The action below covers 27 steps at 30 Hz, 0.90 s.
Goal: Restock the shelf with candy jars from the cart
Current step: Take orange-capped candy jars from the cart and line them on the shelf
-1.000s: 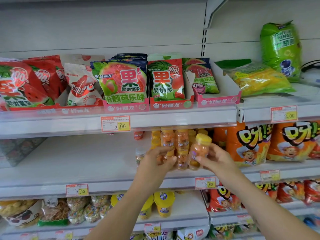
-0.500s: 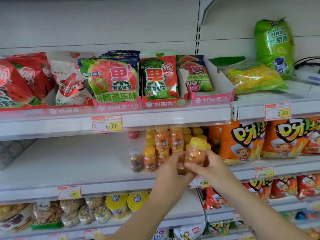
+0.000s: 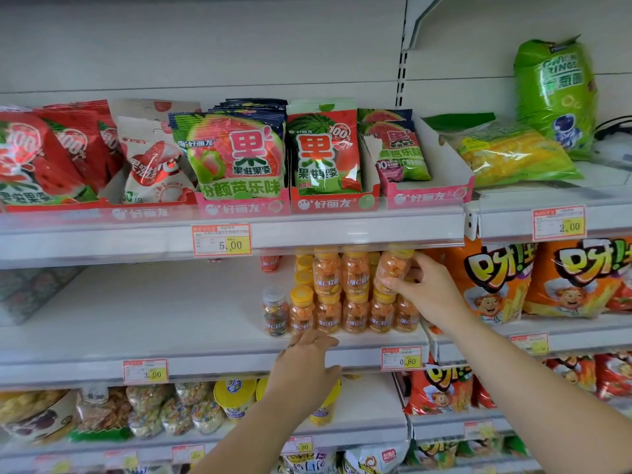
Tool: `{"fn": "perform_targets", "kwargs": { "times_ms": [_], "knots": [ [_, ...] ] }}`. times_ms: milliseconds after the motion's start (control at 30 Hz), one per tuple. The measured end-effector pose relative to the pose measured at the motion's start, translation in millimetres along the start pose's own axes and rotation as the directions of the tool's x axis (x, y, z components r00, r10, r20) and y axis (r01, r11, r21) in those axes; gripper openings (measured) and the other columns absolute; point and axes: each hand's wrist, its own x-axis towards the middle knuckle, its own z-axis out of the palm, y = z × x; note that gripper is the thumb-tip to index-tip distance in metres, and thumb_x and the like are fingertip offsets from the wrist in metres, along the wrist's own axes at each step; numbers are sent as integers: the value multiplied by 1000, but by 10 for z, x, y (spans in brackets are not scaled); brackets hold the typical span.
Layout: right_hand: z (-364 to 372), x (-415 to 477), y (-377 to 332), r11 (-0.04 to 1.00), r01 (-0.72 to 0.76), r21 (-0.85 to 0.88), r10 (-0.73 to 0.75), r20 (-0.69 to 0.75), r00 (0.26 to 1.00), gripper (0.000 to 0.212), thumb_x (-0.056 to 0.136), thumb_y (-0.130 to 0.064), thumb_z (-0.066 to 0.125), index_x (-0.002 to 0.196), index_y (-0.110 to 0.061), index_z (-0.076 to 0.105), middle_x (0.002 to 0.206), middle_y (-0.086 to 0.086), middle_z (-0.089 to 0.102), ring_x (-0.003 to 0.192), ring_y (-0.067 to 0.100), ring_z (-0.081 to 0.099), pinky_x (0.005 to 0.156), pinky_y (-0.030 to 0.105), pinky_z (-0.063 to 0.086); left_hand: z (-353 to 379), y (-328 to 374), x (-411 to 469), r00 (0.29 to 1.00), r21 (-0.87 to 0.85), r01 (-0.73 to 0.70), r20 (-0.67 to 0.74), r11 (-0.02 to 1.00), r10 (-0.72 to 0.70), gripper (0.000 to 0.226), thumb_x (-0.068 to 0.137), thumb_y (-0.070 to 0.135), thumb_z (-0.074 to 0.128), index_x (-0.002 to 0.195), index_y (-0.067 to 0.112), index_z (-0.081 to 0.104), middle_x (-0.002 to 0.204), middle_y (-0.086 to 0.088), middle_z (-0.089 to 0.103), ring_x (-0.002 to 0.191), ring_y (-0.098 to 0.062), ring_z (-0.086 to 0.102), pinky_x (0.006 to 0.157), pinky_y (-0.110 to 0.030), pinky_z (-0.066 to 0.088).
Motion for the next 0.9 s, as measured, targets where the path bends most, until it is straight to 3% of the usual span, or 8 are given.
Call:
{"fn": "perform_targets", "kwargs": {
  "times_ms": [333,533,900],
  "knots": [
    [86,38,59,998,24,-57,-24,16,1000,47,80,-24,81,122,-25,61,110,-13,68,105,6,62,95,35,51,1,-119,36,999,29,29,22,999,-29,53,97,42,53,147,32,41,159,14,27,145,-11,24,114,-35,33],
    [119,52,39,997,30,-67,-28,31,999,51,81,-25,80,126,-30,56,114,-15,65,109,5,60,93,27,48,6,-130,53,999,36,30,23,999,-31,53,97,44,54,147,33,41,158,15,28,145,-11,25,112,-35,34],
    [163,13,57,998,2,-65,0,29,1000,66,79,-24,82,136,-29,49,113,-20,57,108,3,54,94,26,43,6,-152,70,999,28,29,18,999,-30,52,96,45,54,146,34,42,157,15,31,144,-10,26,112,-35,35]
  ]
}}
